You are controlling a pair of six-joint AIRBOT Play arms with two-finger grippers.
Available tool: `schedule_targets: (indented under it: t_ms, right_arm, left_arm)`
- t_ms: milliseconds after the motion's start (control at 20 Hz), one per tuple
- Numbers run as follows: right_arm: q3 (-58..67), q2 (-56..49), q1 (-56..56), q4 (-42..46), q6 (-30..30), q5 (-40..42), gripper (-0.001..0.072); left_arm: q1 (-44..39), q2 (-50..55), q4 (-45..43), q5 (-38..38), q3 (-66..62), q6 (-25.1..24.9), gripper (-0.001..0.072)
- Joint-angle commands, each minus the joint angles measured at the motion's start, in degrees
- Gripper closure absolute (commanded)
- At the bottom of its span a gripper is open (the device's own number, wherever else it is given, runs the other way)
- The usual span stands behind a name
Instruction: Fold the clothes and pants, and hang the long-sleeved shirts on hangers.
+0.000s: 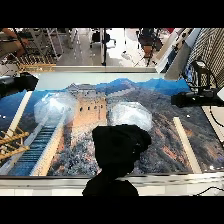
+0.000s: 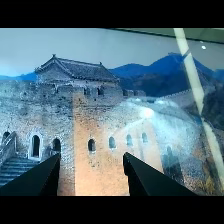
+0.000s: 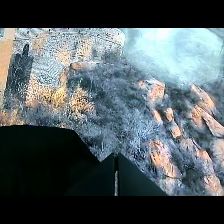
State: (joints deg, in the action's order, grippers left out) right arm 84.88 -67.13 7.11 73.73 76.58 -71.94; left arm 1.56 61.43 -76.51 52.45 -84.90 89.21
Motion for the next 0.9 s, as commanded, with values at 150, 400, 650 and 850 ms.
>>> schedule_targets:
  t_ms: [150,400,650,850]
  right_arm:
    - [0.0,0.0,-0.1,0.0,0.0,0.0,0.0694]
    - [0.0,0.0,-0.1,0.0,0.0,0.0,0.0694]
    - [0.0,0.0,-0.1,0.0,0.0,0.0,0.0694]
    - [0.0,0.0,-0.1,0.0,0.0,0.0,0.0694]
  left_arm:
    - [0.1,0.0,0.0,0.0,0.0,0.0,0.0312]
    - [0.1,0.0,0.0,0.0,0.0,0.0,0.0312]
    - [0.0,0.0,0.0,0.0,0.0,0.0,0.0312]
    - [0.0,0.0,2.1,-0.8,0.0,0.0,0.0313]
